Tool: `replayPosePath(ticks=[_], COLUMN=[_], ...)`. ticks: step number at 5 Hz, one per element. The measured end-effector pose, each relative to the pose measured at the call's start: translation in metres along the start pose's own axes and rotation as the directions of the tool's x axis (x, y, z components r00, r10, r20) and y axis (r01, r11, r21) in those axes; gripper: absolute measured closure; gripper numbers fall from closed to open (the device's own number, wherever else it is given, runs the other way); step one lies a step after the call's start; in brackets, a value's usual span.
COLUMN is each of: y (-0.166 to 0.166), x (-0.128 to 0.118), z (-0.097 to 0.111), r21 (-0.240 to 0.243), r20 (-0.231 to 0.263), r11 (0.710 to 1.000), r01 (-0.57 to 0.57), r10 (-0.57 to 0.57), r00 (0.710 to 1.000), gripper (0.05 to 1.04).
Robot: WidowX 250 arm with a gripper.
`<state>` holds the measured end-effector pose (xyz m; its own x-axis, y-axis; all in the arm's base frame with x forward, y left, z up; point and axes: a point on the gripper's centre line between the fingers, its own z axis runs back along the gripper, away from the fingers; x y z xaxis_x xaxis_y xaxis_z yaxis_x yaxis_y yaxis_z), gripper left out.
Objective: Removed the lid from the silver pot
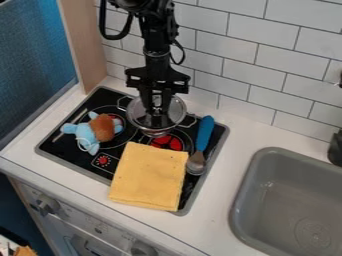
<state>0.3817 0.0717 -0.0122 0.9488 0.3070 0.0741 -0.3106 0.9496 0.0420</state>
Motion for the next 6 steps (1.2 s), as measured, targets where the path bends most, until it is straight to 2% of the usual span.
replayPosePath(ticks=[1,2,3,4,5,6], y=[-0.001,-0.002,-0.002,0.005,0.028,0.068], x=[-0.004,-0.007,-0.011,-0.007,-0.006,-0.006], z=[0.000,0.001,0.005,0.031,0.059,0.074], r21=[-0.010,-0.022,-0.022,-0.030,-0.014,0.005], r20=[0.000,-0.003,-0.053,-0.030,0.009,0.063], r11=[1.000,1.000,1.000,0.998,0.993,0.965], r01=[0.000,0.002,-0.021,-0.057,-0.121,-0.261], r10=[0.000,-0.002,0.019,0.057,0.121,0.260], r00=[1.000,1.000,0.998,0.998,0.993,0.963], gripper=[0.800,0.800,0.800,0.800,0.800,0.800])
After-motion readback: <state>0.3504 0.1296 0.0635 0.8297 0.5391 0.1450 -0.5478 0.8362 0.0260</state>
